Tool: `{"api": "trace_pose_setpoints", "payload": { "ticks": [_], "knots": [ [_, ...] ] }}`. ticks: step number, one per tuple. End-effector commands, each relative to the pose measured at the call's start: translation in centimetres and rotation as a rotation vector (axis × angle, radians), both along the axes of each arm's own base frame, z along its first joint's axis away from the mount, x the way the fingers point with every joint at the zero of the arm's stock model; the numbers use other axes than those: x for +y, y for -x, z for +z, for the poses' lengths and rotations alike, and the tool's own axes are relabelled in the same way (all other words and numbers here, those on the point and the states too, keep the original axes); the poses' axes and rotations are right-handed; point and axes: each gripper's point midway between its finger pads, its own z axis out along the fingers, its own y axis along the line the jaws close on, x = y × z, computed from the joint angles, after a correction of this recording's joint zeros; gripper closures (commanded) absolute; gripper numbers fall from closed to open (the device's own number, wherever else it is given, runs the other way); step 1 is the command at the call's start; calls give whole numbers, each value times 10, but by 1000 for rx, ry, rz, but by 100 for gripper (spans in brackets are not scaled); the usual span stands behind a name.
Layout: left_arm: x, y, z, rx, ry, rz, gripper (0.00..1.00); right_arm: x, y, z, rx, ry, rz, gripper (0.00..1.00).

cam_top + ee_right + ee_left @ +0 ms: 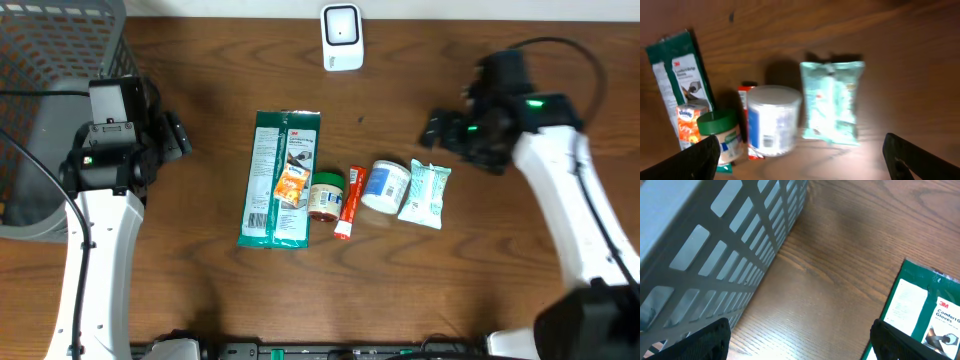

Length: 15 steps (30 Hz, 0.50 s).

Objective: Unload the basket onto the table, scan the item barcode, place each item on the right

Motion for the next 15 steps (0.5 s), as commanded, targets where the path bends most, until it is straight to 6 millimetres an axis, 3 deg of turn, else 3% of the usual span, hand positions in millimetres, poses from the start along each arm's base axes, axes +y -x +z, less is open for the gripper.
{"api": "trace_pose_setpoints", "payload": {
  "ticks": [1,8,15],
  "knots": [
    [1,-3,5,-17,2,15,13,-26,1,0,-2,-13,36,1],
    [1,-3,5,-17,2,15,13,-55,6,-25,42,-44,-15,1],
    [1,-3,5,-17,2,15,13,-52,12,-67,50,-45,-7,1]
  ]
}}
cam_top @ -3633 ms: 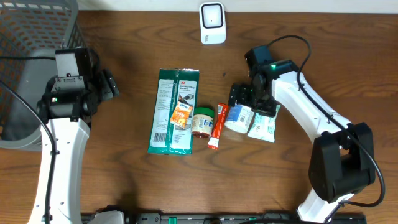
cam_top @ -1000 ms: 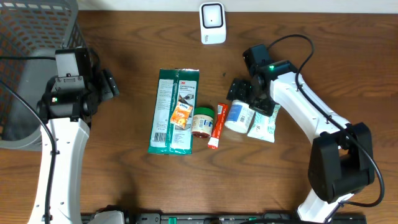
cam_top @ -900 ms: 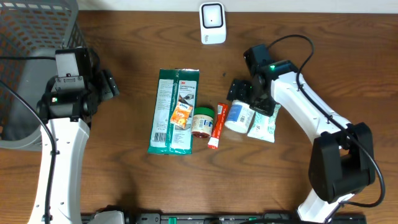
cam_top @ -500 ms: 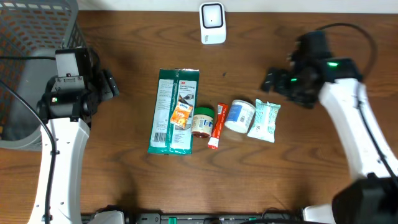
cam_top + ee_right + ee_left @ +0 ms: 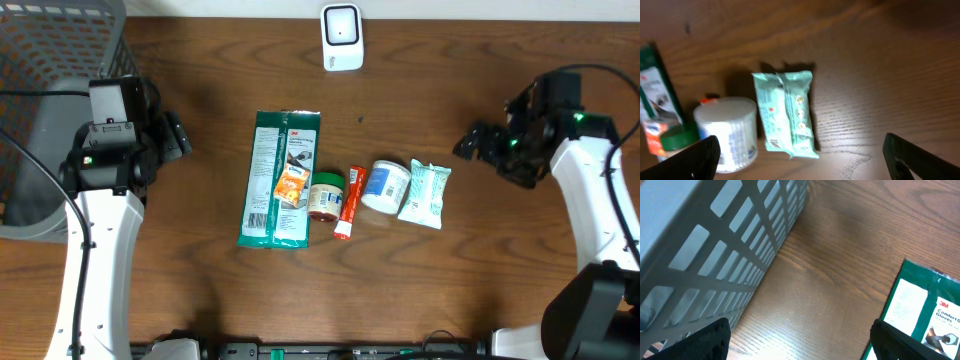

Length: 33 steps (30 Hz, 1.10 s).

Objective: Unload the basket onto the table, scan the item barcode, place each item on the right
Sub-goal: 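Grasp the green wipe pack with the right gripper and pull it right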

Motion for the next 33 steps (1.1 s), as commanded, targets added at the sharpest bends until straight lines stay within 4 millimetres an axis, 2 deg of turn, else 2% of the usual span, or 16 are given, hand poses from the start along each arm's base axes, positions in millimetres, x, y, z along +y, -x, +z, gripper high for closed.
{"api": "trace_pose_setpoints", "payload": {
  "ticks": [1,4,6,8,11,13,14,15,16,18,25,33],
  "knots": [
    [1,-4,5,-19,3,15,13,6,10,-28,31,-14,31,3],
    [2,-10,10,-52,0,15,13,8,15,-49,31,-13,34,7],
    [2,-10,10,-52,0,15,13,9,19,-62,30,-15,34,20],
    [0,-19,17,-97,8,4,13,12,23,-73,28,-21,37,20],
    [-25,-27,19,-131,121,-92,13,16,26,-86,14,-20,50,24],
    [-47,-28,19,-135,217,-173,13,18,26,-90,3,-19,56,34],
    [-58,-28,19,-134,268,-215,20,21,26,-91,-5,-26,62,44],
    [-67,-28,18,-129,310,-246,34,24,25,-91,-13,-38,69,49],
    [-73,-27,16,-123,337,-266,41,27,24,-91,-23,-51,76,51],
    [-78,-26,11,-103,364,-280,47,33,21,-90,-44,-71,89,48],
    [-78,-21,-12,-16,382,-264,47,37,16,-93,-82,-66,104,48],
    [-78,-24,-16,-7,384,-263,50,46,11,-99,-134,-62,128,48]
  ]
}}
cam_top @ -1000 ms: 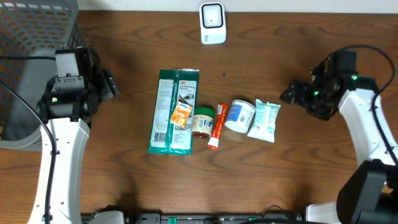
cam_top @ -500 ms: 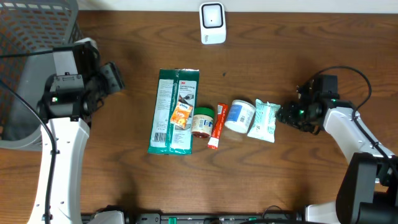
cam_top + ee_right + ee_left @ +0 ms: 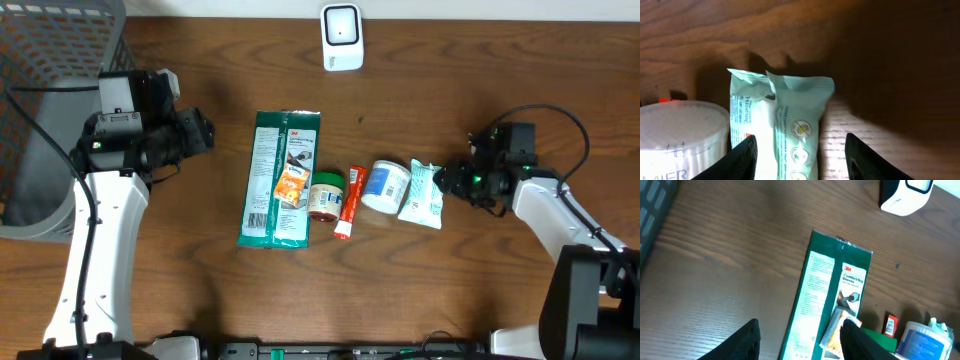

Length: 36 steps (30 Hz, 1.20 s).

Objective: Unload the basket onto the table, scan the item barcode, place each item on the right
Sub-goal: 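Grasp the green wipe pack with the right gripper and pull it right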

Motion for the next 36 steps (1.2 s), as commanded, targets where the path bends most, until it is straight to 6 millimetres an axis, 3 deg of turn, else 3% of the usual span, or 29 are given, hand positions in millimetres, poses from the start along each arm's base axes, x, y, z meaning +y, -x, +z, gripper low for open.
{"api": "trace_pose_setpoints", "payload": {
  "ticks": [1,7,15,25,28,29,30,33,36],
  "knots": [
    [-3,-2,2,-6,11,-11,50,9,6,-10,9,-4,25,48],
    [-3,-1,2,-4,11,-11,50,2,6,-15,6,34,-7,53],
    [-3,-1,2,-4,11,-11,50,20,2,-15,-25,36,41,53],
    [-3,-1,1,-1,12,-11,50,19,5,-32,13,95,28,58],
    [-3,-1,1,-1,12,-11,50,18,7,-38,34,99,28,72],
    [-3,-1,1,-1,12,-11,50,16,8,-40,40,108,25,82],
    [-3,-1,1,-1,12,-12,50,15,9,-40,44,114,23,98],
    [-6,-1,2,-3,27,-22,51,12,8,-35,40,101,13,99],
    [-14,-2,6,-17,67,-51,51,5,6,-18,23,90,-12,99]
  ]
}}
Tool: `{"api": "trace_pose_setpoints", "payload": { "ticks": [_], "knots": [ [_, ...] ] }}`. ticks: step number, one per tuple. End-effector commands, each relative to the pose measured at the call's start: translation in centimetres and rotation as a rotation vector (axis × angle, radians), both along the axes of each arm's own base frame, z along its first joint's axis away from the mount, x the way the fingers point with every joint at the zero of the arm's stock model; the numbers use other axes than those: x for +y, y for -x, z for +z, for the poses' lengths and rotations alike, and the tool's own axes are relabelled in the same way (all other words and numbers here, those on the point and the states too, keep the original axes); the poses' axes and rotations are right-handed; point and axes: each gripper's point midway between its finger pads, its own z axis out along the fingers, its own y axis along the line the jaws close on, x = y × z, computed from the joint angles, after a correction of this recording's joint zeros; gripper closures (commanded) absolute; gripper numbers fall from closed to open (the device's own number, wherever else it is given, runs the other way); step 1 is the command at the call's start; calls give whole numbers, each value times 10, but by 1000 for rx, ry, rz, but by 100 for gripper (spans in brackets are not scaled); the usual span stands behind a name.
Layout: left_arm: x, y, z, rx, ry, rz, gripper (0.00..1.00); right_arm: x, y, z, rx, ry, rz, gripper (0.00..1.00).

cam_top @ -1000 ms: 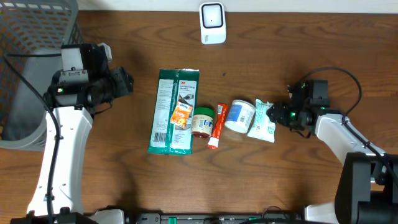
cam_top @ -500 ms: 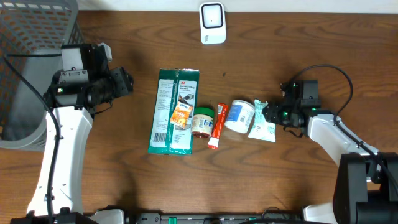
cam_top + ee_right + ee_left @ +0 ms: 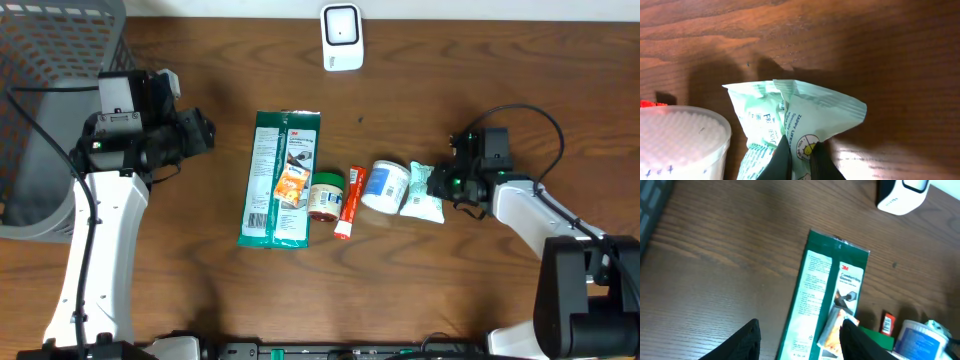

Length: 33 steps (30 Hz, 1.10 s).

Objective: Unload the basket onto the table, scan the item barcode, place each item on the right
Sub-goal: 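Grasp the green wipe pack with the right gripper and pull it right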

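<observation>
The mint-green wipes pack [image 3: 424, 194] lies at the right end of a row of items on the wooden table [image 3: 480, 290]. My right gripper [image 3: 438, 184] is down at its right end. In the right wrist view the gripper [image 3: 801, 159] is shut on a pinched fold of the pack [image 3: 790, 112]. The white barcode scanner [image 3: 341, 38] stands at the table's far edge and also shows as the scanner [image 3: 901, 194] in the left wrist view. My left gripper [image 3: 200, 134] hovers open left of the row, its fingers [image 3: 747, 340] wide apart above the green glove packet [image 3: 827, 292].
In the row lie the green glove packet [image 3: 280, 178], an orange tissue pack [image 3: 292, 186], a green-lidded jar [image 3: 325, 195], a red tube [image 3: 350, 202] and a white tub [image 3: 386, 185] touching the wipes. A grey mesh basket [image 3: 50, 60] fills the far left corner.
My right gripper stood open at the wipes pack's right end. Now it is shut on the pack, which is crumpled at that end. The left arm has barely shifted.
At first my right gripper was high behind the row and my left faced the basket. Then the right arm was farther right. Later it was low beside the wipes pack with jaws open, and the left had turned toward the glove packet. Now the right grips the pack.
</observation>
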Motion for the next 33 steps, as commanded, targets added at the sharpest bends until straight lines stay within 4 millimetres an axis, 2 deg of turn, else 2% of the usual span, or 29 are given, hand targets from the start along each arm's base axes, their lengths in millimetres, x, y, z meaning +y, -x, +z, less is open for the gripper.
{"api": "trace_pose_setpoints", "payload": {
  "ticks": [1,4,7,11,16,19,20,23,26,29,33],
  "knots": [
    [-12,-2,6,-20,57,-45,50,-16,6,10,11,23,-46,99],
    [-24,-4,13,-46,115,-89,51,-20,4,45,-56,-14,-61,99],
    [-46,-3,26,-80,227,-177,51,-16,6,82,-143,-70,-50,99],
    [-74,3,47,-124,385,-307,50,-1,14,142,-285,-195,-37,99],
    [-112,21,67,-133,528,-467,50,14,25,198,-396,-346,-69,99],
    [-140,31,70,-131,536,-555,50,27,32,225,-447,-452,-41,99],
    [-160,37,73,-146,533,-622,50,33,34,239,-475,-502,-19,99],
    [-198,49,84,-199,532,-752,49,38,32,254,-508,-554,-9,99],
    [-228,61,94,-260,533,-858,49,39,31,258,-510,-578,-19,99],
    [-249,70,103,-312,533,-930,46,42,31,262,-515,-599,-8,99],
    [-265,78,103,-328,512,-961,43,50,30,271,-543,-615,18,99]
  ]
}}
